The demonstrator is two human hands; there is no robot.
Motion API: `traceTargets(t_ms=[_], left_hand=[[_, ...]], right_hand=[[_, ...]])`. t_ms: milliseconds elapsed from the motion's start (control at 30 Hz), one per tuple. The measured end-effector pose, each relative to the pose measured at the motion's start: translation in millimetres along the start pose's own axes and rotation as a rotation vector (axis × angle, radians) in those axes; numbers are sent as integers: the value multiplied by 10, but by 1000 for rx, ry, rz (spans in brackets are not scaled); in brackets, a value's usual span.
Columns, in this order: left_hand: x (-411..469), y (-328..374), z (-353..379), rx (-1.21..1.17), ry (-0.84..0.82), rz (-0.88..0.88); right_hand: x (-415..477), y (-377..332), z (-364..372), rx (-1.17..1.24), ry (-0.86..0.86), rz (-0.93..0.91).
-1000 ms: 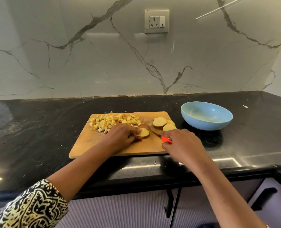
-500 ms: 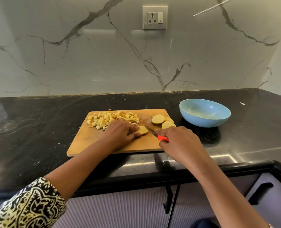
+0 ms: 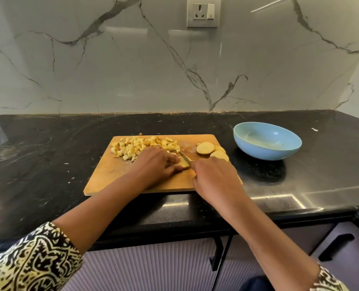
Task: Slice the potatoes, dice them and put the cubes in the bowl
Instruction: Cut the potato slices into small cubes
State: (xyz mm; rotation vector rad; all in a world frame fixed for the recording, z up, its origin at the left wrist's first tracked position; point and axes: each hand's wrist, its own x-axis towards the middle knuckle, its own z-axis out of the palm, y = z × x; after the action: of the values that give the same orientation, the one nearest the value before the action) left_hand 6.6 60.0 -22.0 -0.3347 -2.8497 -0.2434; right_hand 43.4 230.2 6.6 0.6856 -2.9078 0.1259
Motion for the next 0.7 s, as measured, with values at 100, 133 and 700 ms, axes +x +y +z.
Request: traceTargets(t_ms=[100, 133, 700], left_hand=[[-4, 2, 5, 5, 7, -3], [-9, 5, 6, 3, 3, -4], [-55, 3, 26, 35, 9, -5]], right_hand=[[-42, 29, 10, 22, 1, -5], [-97, 58, 4, 32, -2, -2], [49, 126, -33, 76, -10, 73]])
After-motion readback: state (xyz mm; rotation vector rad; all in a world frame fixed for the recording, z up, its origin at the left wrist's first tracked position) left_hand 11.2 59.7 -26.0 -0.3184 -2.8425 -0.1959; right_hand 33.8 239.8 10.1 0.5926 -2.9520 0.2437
